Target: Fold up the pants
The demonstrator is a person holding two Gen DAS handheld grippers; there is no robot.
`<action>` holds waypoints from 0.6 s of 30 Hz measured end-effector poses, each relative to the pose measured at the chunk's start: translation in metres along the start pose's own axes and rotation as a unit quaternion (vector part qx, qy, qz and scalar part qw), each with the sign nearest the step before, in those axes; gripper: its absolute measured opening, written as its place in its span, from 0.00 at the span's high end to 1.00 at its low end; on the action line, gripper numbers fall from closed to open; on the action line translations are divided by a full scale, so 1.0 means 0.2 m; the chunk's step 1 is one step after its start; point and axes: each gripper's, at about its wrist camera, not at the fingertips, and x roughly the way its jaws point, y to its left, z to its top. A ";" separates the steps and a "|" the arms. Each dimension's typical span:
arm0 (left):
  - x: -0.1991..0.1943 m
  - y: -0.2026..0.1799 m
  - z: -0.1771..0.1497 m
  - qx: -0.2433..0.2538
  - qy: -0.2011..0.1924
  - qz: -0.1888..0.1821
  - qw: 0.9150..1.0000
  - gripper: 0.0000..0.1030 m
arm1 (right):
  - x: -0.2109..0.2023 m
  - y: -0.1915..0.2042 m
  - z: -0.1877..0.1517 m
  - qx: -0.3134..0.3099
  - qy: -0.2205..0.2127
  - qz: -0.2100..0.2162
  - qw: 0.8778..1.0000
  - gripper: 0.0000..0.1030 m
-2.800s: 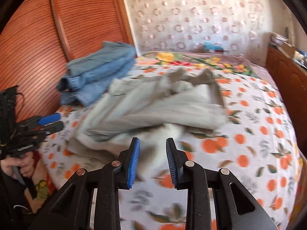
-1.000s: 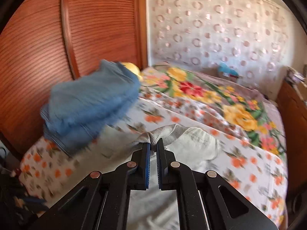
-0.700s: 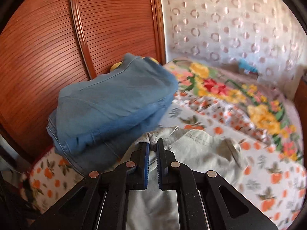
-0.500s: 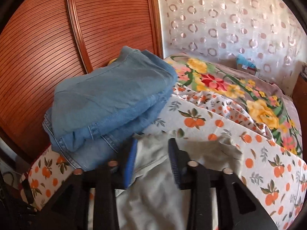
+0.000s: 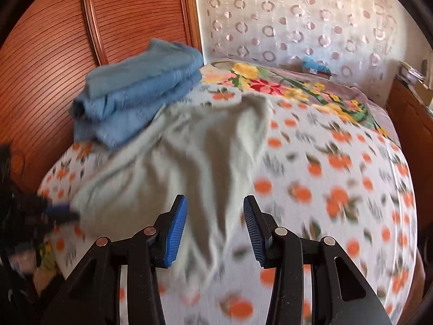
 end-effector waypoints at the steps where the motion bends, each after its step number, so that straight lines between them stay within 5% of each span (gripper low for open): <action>1: 0.00 0.00 0.00 0.001 0.001 0.001 1.000 0.92 | -0.04 0.00 -0.04 0.002 -0.001 0.003 1.000 0.56; 10: 0.03 0.01 0.00 -0.003 0.010 0.007 1.000 0.91 | -0.22 0.14 -0.21 -0.028 -0.010 0.009 1.000 0.56; 18: 0.05 0.00 0.01 0.000 0.015 0.011 1.000 0.89 | -0.16 0.17 -0.28 -0.026 0.008 0.001 1.000 0.56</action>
